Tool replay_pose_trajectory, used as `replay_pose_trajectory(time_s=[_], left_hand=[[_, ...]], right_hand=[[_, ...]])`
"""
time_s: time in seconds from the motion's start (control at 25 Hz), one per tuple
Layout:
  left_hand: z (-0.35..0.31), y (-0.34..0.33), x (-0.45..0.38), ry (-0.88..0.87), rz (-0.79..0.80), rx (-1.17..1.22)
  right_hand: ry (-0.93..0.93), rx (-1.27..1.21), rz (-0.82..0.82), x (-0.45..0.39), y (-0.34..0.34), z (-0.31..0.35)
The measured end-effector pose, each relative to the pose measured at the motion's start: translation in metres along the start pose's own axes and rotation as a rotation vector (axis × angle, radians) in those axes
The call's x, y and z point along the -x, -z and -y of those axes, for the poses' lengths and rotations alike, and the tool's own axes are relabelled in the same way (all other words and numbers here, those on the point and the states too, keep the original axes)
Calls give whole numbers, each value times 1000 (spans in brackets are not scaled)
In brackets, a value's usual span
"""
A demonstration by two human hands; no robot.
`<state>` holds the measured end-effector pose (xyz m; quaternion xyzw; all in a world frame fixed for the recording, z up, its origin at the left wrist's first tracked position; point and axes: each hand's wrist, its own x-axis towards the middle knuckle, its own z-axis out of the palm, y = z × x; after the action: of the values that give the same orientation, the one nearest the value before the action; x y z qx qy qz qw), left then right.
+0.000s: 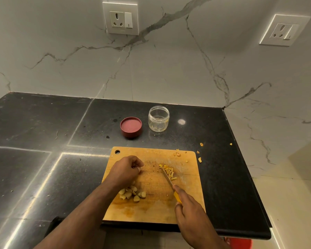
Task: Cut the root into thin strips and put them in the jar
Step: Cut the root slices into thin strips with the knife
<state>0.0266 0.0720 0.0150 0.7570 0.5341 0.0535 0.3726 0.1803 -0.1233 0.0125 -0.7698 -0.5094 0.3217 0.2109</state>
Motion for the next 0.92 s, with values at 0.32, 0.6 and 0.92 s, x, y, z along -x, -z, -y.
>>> replay_pose_trajectory(time_s=[0.32,0.6,0.92], left_hand=[[8,29,-7,65,139,-146],[11,33,-5,45,247,-160],[11,33,-2,20,292,-216]], right_hand=[[30,-28,24,0,-1,2],[30,-32,34,1,-2,3],[59,-35,41,1,-1,4]])
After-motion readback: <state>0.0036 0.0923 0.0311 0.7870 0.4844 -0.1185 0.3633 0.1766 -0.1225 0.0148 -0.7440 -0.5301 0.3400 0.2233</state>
